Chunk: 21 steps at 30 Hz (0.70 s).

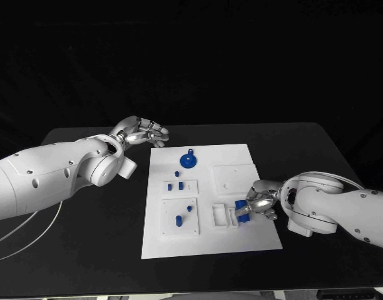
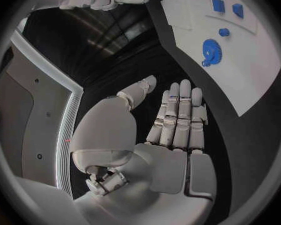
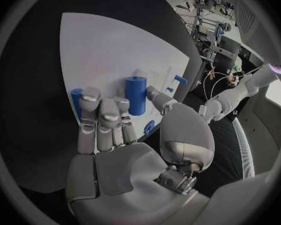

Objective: Assemble the parts on the task board

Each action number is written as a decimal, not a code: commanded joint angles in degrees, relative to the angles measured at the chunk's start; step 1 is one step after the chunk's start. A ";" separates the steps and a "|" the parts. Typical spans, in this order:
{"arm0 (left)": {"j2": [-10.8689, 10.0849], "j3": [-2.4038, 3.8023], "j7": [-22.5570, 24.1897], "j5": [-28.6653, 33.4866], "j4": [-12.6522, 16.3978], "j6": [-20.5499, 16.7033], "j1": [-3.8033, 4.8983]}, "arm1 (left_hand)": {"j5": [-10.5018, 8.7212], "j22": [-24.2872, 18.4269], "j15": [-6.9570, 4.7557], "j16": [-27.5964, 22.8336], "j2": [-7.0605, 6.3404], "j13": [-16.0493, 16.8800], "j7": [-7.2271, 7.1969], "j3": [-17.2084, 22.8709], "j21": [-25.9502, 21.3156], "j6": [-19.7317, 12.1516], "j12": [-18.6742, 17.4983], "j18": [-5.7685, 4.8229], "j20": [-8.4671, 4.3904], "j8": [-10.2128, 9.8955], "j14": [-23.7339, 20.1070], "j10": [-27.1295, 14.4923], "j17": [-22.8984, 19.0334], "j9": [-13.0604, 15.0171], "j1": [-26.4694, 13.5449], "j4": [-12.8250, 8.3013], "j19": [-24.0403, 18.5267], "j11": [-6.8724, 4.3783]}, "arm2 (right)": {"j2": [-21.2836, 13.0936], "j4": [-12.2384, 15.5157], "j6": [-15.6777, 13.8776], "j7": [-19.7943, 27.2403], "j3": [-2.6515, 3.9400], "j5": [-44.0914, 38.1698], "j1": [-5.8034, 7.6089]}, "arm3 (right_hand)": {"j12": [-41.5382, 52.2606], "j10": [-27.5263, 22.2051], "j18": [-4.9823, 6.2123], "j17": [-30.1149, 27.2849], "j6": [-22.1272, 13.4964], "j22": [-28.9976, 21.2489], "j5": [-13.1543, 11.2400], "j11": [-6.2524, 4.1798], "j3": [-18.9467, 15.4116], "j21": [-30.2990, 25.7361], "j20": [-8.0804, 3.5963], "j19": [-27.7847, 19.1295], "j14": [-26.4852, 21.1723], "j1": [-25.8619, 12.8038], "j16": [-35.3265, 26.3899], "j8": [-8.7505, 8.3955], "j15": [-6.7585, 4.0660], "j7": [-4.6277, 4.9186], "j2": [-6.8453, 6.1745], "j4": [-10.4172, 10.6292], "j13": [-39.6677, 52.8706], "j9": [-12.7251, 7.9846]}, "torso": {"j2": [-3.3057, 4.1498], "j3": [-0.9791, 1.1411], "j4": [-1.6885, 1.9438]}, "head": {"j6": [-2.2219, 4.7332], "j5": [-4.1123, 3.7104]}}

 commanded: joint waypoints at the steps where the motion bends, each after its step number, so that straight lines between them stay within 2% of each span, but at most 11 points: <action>1: 0.02 0.03 0.29 0.29 0.08 0.75 0.01 | -0.19 0.06 0.10 -0.24 0.18 -0.09 -0.18 0.03 -0.32 -0.37 0.26 0.74 0.04 0.32 0.22 -0.26 0.06 -0.06 -0.50 0.32 0.33 0.10 | -0.27 0.72 -0.90 -0.45 -0.33 4.23 0.13 | -0.41 0.56 3.48 -0.03 0.62 0.76 -0.08 0.03 0.43 0.27 0.24 0.27 0.20 -0.01 -0.06 0.29 -0.25 0.14 -0.08 0.01 0.10 -2.88 | -0.01 0.00 -0.03 | -0.02 0.02; 9: 0.07 0.03 0.26 0.29 0.07 0.83 0.01 | -0.18 0.08 0.10 -0.27 0.18 -0.11 -0.18 0.04 -0.34 -0.37 0.27 0.74 0.04 0.34 0.22 -0.25 0.11 -0.06 -0.50 0.33 0.33 0.09 | -1.26 2.84 -0.86 -0.57 -0.30 7.15 2.14 | -0.58 0.74 3.48 -0.03 0.88 0.81 -0.06 -0.04 0.53 0.48 0.31 0.30 0.22 -0.80 0.01 0.29 -0.32 0.06 -0.48 0.21 0.31 -2.74 | 0.02 -0.01 -0.01 | 0.01 0.00; 21: 0.06 0.03 0.24 0.29 0.06 0.86 0.01 | -0.17 0.12 0.10 -0.32 0.19 -0.14 -0.19 0.03 -0.37 -0.36 0.27 0.74 0.04 0.35 0.23 -0.24 0.17 -0.06 -0.49 0.34 0.33 0.09 | 0.50 2.98 1.26 -1.40 -0.30 8.43 2.45 | -0.80 0.79 3.48 -0.05 0.87 0.80 -0.08 -0.05 0.38 0.59 0.31 0.24 0.19 -1.63 0.01 0.15 -0.35 0.05 -0.73 0.40 0.49 -2.66 | 0.04 -0.06 0.10 | -0.10 0.33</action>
